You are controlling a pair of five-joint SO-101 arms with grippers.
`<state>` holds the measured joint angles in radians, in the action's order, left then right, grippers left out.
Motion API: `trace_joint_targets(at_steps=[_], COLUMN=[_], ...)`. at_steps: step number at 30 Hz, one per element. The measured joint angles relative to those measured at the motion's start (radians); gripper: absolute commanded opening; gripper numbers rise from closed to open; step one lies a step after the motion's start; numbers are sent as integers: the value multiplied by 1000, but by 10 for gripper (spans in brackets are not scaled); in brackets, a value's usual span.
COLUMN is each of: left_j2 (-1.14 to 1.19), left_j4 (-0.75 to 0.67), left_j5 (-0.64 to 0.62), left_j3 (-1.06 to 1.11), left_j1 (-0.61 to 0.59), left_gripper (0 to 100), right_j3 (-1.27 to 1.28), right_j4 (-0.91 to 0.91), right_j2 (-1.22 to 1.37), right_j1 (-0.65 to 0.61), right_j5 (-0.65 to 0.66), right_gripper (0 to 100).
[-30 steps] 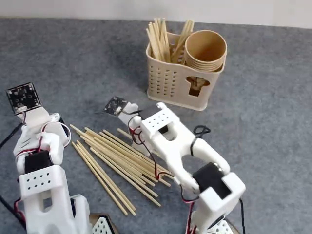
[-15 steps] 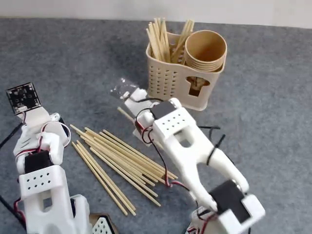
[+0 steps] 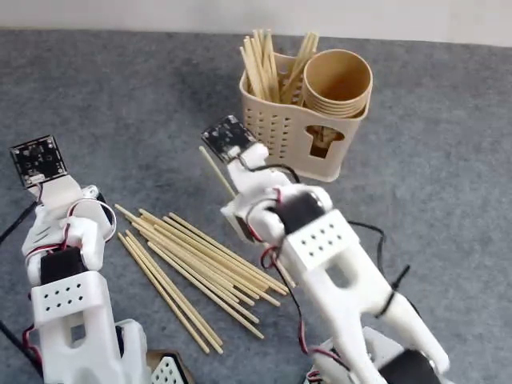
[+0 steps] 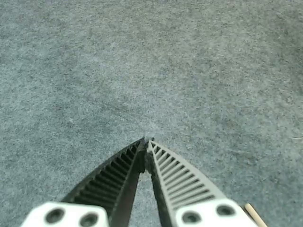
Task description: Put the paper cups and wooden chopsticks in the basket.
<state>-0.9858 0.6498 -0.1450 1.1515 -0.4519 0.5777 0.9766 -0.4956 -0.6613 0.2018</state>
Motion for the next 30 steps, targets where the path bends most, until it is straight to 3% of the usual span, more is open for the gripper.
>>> trace_joint_targets(at_steps=[20,30], left_j2=[0,0], left_j4=[0,0], left_j5=[0,0], left_j3=[0,0], left_j1=[0,0], left_gripper=[32,32], right_j3=[457,555], right_j4=[-440,-534], right_j2=[-517,-700], right_j1=[0,2], right_j5=[-11,-11], right_gripper=[5,5])
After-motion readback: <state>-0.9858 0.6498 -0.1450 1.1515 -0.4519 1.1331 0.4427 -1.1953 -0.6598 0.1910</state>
